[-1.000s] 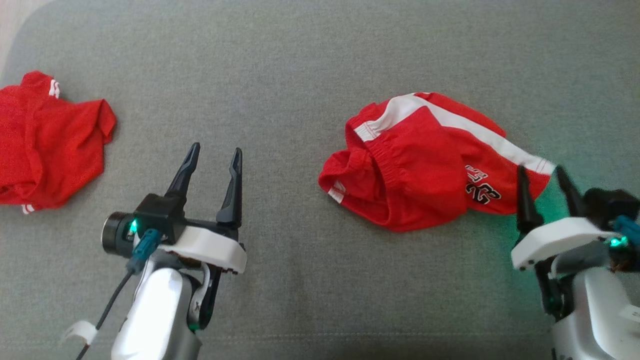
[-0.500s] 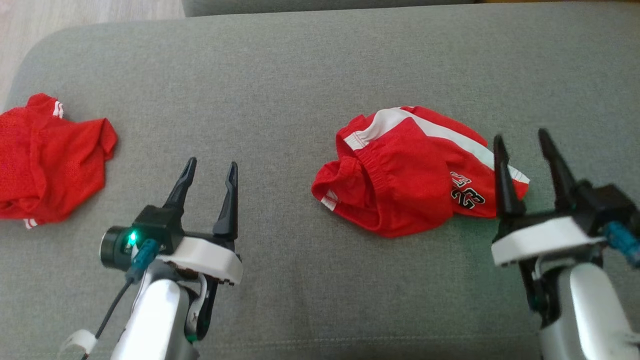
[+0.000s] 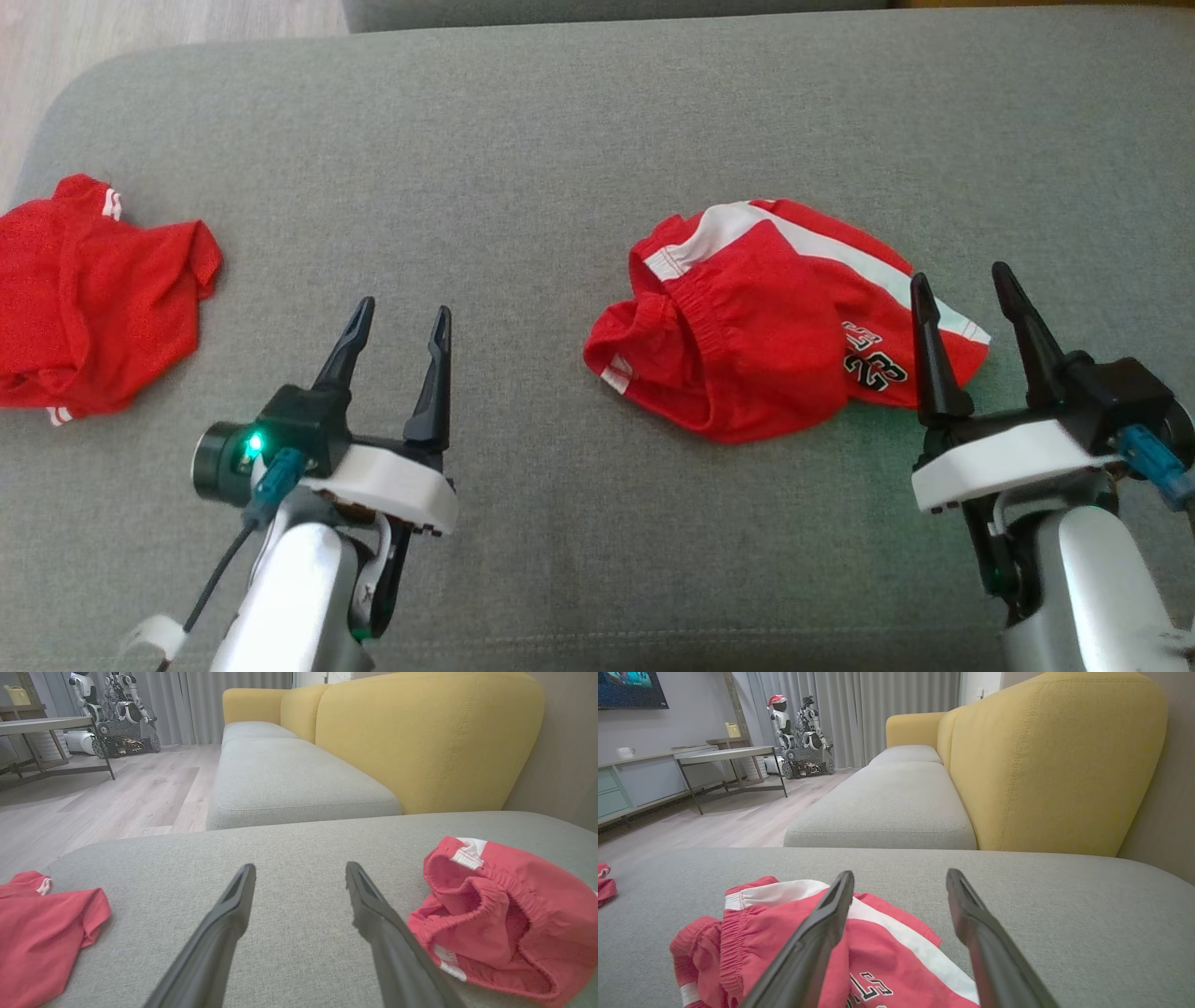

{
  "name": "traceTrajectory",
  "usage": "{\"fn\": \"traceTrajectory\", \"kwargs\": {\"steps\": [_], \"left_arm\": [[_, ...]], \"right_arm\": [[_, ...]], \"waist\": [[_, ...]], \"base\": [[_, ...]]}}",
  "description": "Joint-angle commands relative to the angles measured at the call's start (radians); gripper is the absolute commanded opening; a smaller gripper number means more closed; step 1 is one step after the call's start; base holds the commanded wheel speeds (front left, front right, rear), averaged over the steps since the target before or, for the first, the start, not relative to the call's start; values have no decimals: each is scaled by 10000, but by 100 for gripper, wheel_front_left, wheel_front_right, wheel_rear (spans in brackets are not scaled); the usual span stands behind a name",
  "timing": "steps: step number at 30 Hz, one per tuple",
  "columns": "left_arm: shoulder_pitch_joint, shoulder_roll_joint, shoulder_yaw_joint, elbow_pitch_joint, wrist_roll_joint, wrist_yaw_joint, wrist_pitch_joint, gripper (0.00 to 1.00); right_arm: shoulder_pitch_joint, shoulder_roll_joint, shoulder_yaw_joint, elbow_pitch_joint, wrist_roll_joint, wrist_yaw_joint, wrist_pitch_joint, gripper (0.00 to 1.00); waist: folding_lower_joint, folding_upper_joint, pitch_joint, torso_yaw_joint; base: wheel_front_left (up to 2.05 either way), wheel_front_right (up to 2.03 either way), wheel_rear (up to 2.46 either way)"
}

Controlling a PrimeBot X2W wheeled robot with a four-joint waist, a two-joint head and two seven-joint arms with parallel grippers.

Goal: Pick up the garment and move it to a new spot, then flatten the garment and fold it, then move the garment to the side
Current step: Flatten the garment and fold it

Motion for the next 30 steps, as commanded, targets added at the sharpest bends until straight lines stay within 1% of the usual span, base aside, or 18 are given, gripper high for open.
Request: {"fn": "traceTrajectory", "kwargs": {"steps": [1,10,15,18,23,24,26,30], "left_arm": [[-314,177,312,-319,70,58,-124,100],[-758,151,28,-368,117,-26,-94,100],[-1334,40,-347,-372,67,-224,121,100],[-1841,-71,-730,-316,-53,-400,438,100],[-2556,-198,-1547,26,-583,-704,1349,100],[-2556,-198,-1547,26,-583,-704,1349,100],[-2751,-218,-1877,206,-924,-796,1700,100],[-2975,-228,-2564,499,-1906,-733,2381,100]], "right_arm": [[-199,-25,206,-375,79,-7,6,100],[-272,-24,193,-318,132,-7,13,100],[-347,-24,163,-263,137,-7,25,100],[-398,-24,164,-263,134,-7,36,100],[-497,-24,214,-242,184,-7,-10,100],[-497,-24,214,-242,184,-7,-10,100],[-517,-24,239,-217,228,-7,-37,100],[-564,-24,278,-121,302,-7,-106,100]], "waist": [[0,0,18,1],[0,0,156,-45],[0,0,260,-96],[0,0,363,-163],[0,0,507,-410],[0,0,507,-410],[0,0,561,-525],[0,0,645,-760]], "base": [[0,0,0],[0,0,0],[0,0,0],[0,0,0],[0,0,0],[0,0,0],[0,0,0],[0,0,0]]}}
